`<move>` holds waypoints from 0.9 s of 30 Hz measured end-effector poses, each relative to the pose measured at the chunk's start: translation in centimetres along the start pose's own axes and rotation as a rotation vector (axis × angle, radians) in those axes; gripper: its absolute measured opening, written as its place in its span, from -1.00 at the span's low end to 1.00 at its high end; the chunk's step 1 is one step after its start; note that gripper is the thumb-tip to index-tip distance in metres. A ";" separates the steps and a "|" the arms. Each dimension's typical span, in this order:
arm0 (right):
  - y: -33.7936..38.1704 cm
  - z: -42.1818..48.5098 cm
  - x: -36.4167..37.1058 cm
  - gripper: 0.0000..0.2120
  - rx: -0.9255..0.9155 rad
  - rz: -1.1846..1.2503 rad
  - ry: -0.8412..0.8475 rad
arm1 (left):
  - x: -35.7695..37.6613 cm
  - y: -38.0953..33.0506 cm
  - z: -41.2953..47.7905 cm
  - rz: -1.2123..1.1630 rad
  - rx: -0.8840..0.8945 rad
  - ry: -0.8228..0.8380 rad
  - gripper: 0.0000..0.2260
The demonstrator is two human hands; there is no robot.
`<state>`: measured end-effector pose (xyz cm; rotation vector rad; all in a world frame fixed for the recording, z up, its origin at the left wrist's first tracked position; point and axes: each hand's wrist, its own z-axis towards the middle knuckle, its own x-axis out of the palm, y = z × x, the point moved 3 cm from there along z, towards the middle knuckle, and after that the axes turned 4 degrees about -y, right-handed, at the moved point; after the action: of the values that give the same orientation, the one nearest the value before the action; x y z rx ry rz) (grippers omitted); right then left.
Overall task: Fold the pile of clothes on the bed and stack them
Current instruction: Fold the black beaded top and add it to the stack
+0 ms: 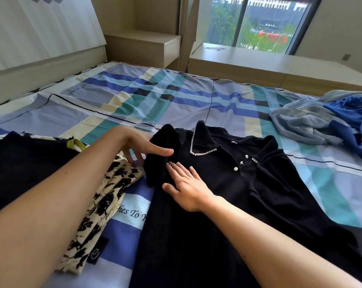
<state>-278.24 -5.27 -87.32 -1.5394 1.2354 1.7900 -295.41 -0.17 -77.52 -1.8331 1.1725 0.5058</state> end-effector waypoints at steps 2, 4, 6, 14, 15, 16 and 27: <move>0.0 0.2 0.0 -0.31 0.024 0.044 -0.008 | 0.7 -0.8 0.3 0.042 0.037 0.021 -0.24; 0.0 0.2 -0.1 -0.30 0.034 0.055 -0.017 | 0.7 -1.8 1.3 0.102 0.084 -0.143 -0.61; -0.1 0.2 -0.1 -0.32 0.027 0.062 -0.026 | 0.1 -2.4 2.3 0.079 0.099 -0.376 -0.80; -1.9 -0.5 -4.4 -0.51 0.339 1.277 -0.270 | -1.1 -5.9 0.0 -0.441 0.187 -0.303 -0.80; -2.8 -0.9 -5.1 -0.53 0.408 1.446 -0.300 | -0.6 -6.6 -0.6 -0.546 0.233 -0.157 -0.76; -3.7 -1.5 -5.6 -0.51 0.464 1.565 -0.297 | -0.3 -7.1 -0.8 -0.650 0.278 -0.053 -0.73; -5.7 -3.3 -5.8 -0.22 0.598 0.867 -0.422 | 9.6 -4.2 6.1 0.275 0.482 -0.317 -0.28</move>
<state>-270.39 -4.16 -83.55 -0.2568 2.1140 1.7858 -286.51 0.70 -85.65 -1.1439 1.2050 0.5836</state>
